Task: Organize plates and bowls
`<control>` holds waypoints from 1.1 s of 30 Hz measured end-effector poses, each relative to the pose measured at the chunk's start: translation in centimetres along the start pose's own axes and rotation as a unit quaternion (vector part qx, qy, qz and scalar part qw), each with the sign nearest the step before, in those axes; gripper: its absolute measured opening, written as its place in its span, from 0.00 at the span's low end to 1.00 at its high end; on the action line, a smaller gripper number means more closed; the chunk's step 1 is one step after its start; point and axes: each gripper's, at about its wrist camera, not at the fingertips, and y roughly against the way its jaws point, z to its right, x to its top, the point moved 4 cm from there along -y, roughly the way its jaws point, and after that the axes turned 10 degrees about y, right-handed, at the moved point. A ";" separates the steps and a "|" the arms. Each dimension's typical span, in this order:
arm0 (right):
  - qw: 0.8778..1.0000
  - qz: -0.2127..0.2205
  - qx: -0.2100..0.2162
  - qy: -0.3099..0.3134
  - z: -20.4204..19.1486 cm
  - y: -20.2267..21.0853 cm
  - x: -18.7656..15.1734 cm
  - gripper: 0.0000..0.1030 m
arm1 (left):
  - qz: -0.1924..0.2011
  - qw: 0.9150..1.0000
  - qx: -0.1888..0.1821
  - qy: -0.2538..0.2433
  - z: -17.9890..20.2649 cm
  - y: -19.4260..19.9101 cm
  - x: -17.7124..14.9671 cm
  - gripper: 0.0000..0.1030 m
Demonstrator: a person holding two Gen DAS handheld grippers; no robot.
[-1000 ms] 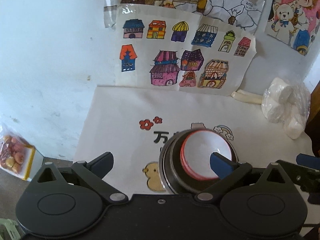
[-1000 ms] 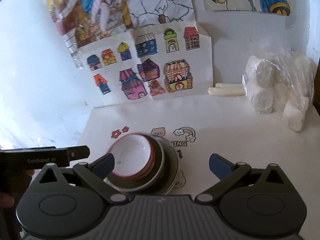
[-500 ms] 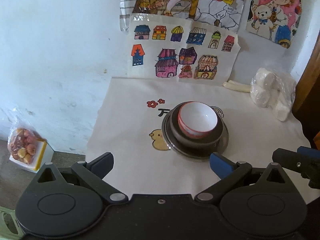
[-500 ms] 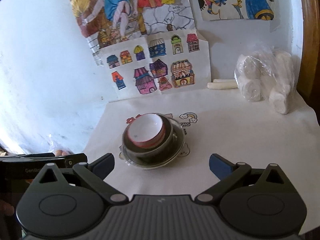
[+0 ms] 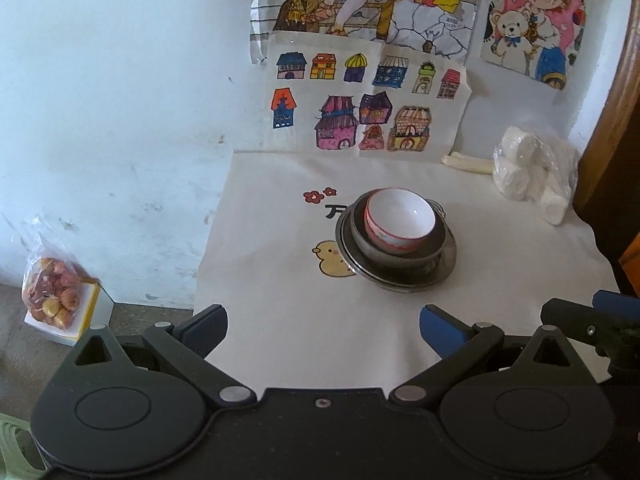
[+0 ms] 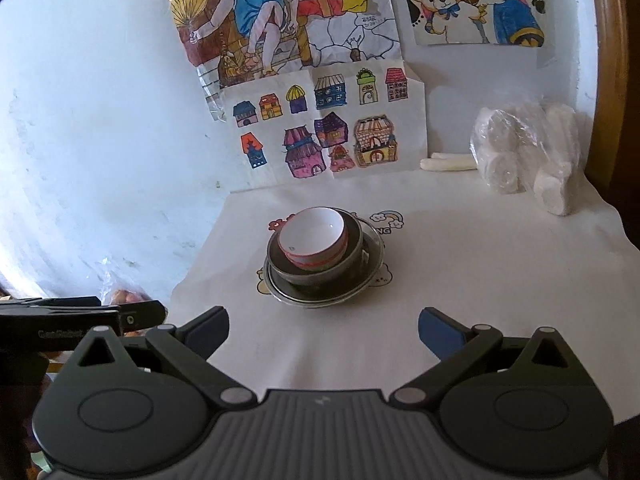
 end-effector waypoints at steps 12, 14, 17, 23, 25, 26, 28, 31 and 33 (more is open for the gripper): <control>0.999 0.000 -0.032 -0.012 -1.2 1.1 -1.3 1.00 | 0.007 1.000 -0.018 -0.015 -1.7 1.0 -0.6 0.99; 0.999 0.002 -0.035 -0.012 -1.3 1.2 -1.3 1.00 | 0.010 1.000 -0.020 -0.016 -1.8 1.2 -0.6 0.99; 0.999 0.003 -0.037 -0.012 -1.4 1.4 -1.4 1.00 | 0.013 1.000 -0.021 -0.018 -1.9 1.3 -0.7 0.99; 0.999 0.005 -0.039 -0.010 -1.6 1.6 -1.5 1.00 | 0.013 0.999 -0.023 -0.021 -1.9 1.6 -0.9 0.99; 0.999 0.005 -0.039 -0.011 -1.6 1.6 -1.5 1.00 | 0.014 0.999 -0.023 -0.020 -1.9 1.6 -0.9 0.99; 0.999 0.006 -0.040 -0.010 -1.6 1.6 -1.5 1.00 | 0.014 0.999 -0.023 -0.020 -1.9 1.5 -0.9 0.99; 0.999 0.006 -0.039 -0.010 -1.6 1.6 -1.5 1.00 | 0.014 0.999 -0.023 -0.020 -1.9 1.6 -0.9 0.99; 0.999 0.005 -0.039 -0.009 -1.7 1.6 -1.5 1.00 | 0.013 0.999 -0.023 -0.020 -2.0 1.7 -0.9 0.99; 0.999 0.005 -0.038 -0.008 -1.6 1.7 -1.5 1.00 | 0.014 0.999 -0.022 -0.020 -2.0 1.7 -0.8 0.99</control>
